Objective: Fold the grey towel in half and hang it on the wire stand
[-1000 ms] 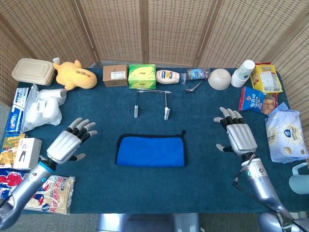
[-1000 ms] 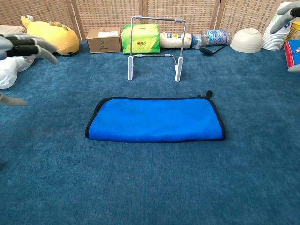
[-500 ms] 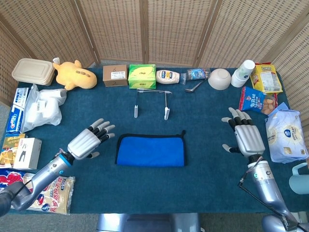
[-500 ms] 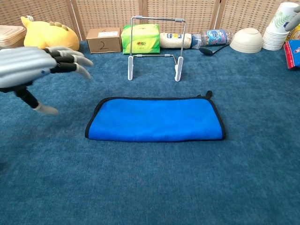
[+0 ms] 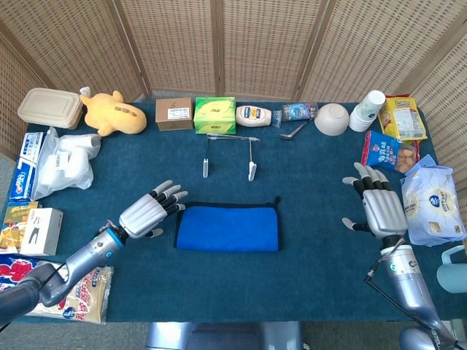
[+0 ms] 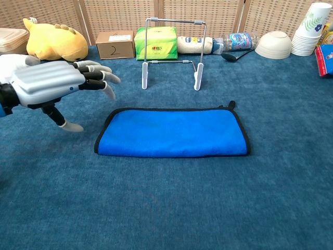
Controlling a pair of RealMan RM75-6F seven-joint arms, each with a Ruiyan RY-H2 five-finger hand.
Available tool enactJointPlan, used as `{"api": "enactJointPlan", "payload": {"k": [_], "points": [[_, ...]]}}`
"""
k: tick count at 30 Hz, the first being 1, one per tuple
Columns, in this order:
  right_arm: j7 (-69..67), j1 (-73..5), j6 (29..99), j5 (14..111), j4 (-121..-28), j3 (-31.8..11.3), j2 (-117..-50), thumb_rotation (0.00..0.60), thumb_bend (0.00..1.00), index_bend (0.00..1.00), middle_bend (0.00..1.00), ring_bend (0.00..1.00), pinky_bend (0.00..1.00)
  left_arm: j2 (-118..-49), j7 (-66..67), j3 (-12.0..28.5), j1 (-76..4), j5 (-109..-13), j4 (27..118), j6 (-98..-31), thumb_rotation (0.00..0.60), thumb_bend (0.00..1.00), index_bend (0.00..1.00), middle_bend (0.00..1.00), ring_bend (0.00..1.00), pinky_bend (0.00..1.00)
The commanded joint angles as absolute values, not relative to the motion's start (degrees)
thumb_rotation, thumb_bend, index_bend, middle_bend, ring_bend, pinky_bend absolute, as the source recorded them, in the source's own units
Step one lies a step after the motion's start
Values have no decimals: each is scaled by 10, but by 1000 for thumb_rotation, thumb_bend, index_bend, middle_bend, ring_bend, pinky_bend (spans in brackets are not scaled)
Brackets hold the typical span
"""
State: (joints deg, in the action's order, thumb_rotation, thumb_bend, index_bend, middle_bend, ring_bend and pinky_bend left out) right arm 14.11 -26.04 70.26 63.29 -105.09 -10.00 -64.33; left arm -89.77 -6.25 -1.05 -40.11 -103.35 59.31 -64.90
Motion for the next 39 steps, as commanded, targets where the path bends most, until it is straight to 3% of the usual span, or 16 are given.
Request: {"api": "enactJointPlan", "payload": {"k": [1, 39], "points": [[140, -258, 704, 633, -1050, -100, -643, 600, 162, 231, 52, 0, 0, -904, -67, -12, -404, -1029, 585, -649, 600, 206, 289, 143, 0, 0], [137, -236, 718, 627, -1054, -112, -637, 600, 162, 224, 52, 0, 0, -995, -91, -37, -453, -1020, 464, -657, 600, 238, 295, 146, 0, 0]]}}
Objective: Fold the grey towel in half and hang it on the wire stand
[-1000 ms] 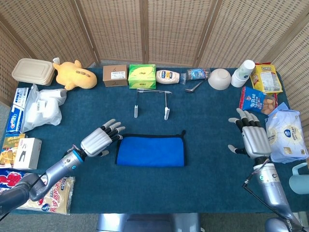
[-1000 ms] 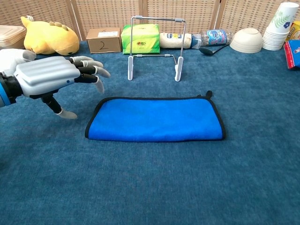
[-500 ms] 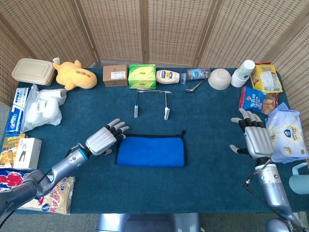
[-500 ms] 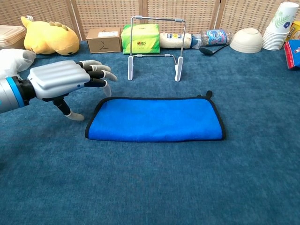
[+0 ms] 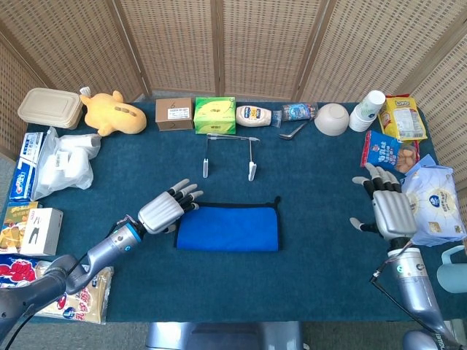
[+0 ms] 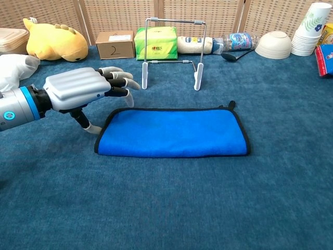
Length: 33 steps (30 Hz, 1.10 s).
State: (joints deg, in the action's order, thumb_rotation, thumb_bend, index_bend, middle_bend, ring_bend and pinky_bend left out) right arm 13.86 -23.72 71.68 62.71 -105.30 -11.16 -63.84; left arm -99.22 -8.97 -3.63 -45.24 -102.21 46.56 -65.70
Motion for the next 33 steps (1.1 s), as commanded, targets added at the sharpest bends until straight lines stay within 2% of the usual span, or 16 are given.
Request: {"api": "enactJointPlan", "payload": {"k": [1, 33], "points": [[137, -235, 719, 628, -1054, -112, -636, 600, 163, 224, 52, 0, 0, -996, -92, -37, -453, -1020, 463, -658, 600, 239, 295, 147, 0, 0], [129, -221, 727, 624, -1059, -122, -630, 600, 159, 225, 55, 0, 0, -1031, -139, -35, -473, -998, 459, -659, 600, 365, 329, 167, 0, 0]]}}
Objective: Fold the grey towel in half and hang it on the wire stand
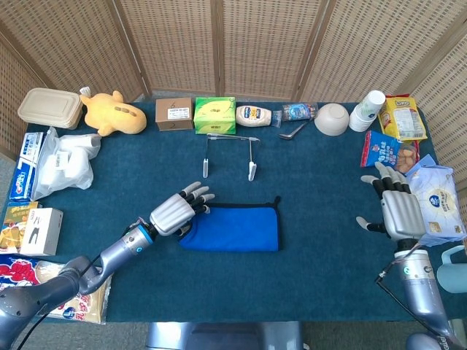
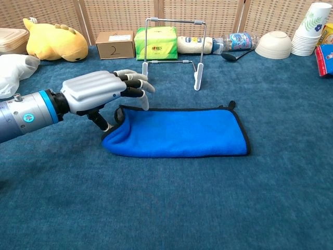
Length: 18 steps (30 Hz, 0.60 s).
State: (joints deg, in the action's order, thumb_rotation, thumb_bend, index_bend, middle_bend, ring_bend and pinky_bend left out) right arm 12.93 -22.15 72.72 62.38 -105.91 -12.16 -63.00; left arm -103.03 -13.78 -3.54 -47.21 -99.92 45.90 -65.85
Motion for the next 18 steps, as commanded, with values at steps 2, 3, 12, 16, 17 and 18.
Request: {"api": "enactJointPlan", "payload": {"k": [2, 3, 12, 16, 17, 18], "points": [[128, -220, 728, 623, -1059, -122, -630, 600, 160, 225, 55, 0, 0, -1031, -143, -34, -473, -996, 460, -659, 600, 366, 333, 169, 0, 0], [128, -220, 728, 623, -1058, -122, -630, 600, 160, 225, 55, 0, 0, -1032, -146, -33, -473, -994, 461, -658, 600, 366, 335, 170, 0, 0], [123, -217, 729, 622, -1056, -125, -629, 600, 160, 227, 56, 0, 0, -1038, -154, -33, -478, -988, 460, -651, 600, 403, 423, 187, 0, 0], [120, -215, 730, 621, -1056, -127, -628, 600, 162, 229, 59, 0, 0, -1037, -155, -32, -482, -988, 462, -650, 600, 422, 547, 211, 5, 0], [120, -215, 731, 621, -1056, -127, -627, 600, 162, 229, 60, 0, 0, -1036, -154, -32, -483, -988, 462, -651, 600, 430, 570, 216, 8, 0], [119, -214, 731, 621, -1057, -127, -627, 600, 161, 229, 61, 0, 0, -1035, -155, -32, -484, -988, 463, -651, 600, 443, 597, 223, 12, 0]]}}
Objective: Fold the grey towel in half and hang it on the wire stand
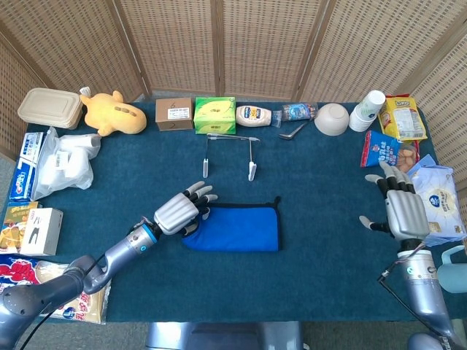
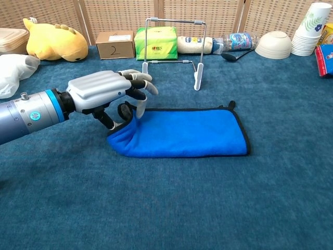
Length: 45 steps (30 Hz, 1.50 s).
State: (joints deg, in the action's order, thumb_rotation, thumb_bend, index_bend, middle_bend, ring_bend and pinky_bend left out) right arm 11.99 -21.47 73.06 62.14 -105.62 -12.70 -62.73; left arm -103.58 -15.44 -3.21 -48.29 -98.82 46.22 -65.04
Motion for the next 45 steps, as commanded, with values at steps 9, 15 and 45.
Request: {"api": "enactJointPlan", "payload": {"k": [9, 15, 45], "points": [[108, -206, 737, 621, -1055, -129, -624, 600, 160, 230, 61, 0, 0, -1000, -172, -15, -486, -968, 524, -652, 600, 497, 708, 258, 45, 0], [96, -201, 740, 621, -1047, -130, -625, 600, 160, 230, 61, 0, 0, -942, -172, 16, -479, -936, 622, -662, 600, 513, 741, 283, 68, 0], [13, -181, 729, 656, -968, -119, -666, 600, 160, 233, 61, 0, 0, -631, 33, 223, -517, -510, 1100, -549, 600, 582, 762, 305, 74, 0]]}}
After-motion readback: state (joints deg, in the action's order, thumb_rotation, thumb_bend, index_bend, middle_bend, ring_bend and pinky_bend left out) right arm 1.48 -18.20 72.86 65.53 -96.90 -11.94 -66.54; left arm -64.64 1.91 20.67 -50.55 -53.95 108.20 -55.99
